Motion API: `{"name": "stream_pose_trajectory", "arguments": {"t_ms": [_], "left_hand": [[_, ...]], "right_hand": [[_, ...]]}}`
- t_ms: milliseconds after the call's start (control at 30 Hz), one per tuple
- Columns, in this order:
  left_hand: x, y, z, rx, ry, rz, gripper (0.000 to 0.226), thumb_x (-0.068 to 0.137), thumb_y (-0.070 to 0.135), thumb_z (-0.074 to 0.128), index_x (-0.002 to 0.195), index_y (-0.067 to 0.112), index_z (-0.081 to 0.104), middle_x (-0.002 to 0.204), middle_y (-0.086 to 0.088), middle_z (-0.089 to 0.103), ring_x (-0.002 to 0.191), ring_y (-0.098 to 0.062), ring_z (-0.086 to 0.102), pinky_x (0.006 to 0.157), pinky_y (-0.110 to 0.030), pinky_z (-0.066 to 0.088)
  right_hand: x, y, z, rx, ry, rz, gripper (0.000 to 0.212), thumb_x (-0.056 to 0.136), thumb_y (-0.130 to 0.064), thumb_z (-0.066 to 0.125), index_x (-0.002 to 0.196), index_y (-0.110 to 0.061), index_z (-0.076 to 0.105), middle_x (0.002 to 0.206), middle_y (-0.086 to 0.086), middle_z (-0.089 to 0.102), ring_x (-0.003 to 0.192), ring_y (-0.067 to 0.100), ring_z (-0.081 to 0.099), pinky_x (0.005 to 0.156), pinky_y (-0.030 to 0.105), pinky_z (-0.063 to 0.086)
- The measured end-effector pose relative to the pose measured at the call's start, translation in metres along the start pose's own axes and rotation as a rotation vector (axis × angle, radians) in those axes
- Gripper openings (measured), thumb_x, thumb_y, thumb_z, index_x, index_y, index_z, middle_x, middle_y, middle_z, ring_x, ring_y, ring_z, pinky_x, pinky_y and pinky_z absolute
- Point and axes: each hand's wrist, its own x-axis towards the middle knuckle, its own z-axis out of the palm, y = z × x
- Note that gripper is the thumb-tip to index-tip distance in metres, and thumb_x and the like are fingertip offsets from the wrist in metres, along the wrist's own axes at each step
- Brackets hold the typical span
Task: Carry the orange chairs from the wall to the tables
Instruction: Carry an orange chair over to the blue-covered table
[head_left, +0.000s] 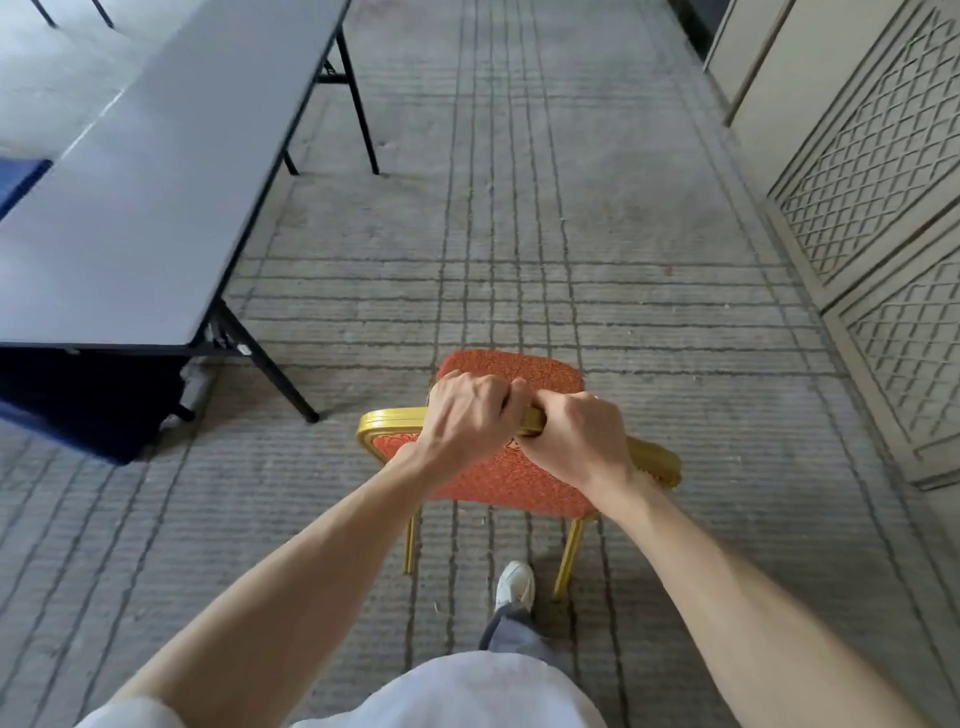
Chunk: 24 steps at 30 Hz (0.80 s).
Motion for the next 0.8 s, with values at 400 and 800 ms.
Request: {"name": "stream_pose_trajectory", "arguments": {"t_ms": [400,800], "left_hand": [[0.147,-0.005,-0.005,-0.016,0.015,-0.106,0.058,0.102,0.043,0.047,0.049,0.025,0.034,0.043,0.004,0.036,0.044,-0.011,0.036,0.06,-0.033,0.02],[0.311,-0.035,0.013,0.021,0.002,-0.159,0.056,0.099,0.054,0.036,0.071,0.011,0.057,0.064,-0.005,0.055,0.065,-0.025,0.047,0.062,-0.035,0.031]], "right_hand": [[0.164,0.055,-0.004,0.177,-0.097,-0.084,0.024,0.083,-0.039,0.055,0.071,-0.02,0.065,0.061,-0.002,0.067,0.055,0.024,0.065,0.05,0.032,0.052],[0.31,0.104,0.004,0.206,-0.148,-0.05,0.037,0.084,-0.052,0.059,0.064,-0.021,0.055,0.067,0.005,0.069,0.063,0.027,0.064,0.053,0.029,0.04]]}}
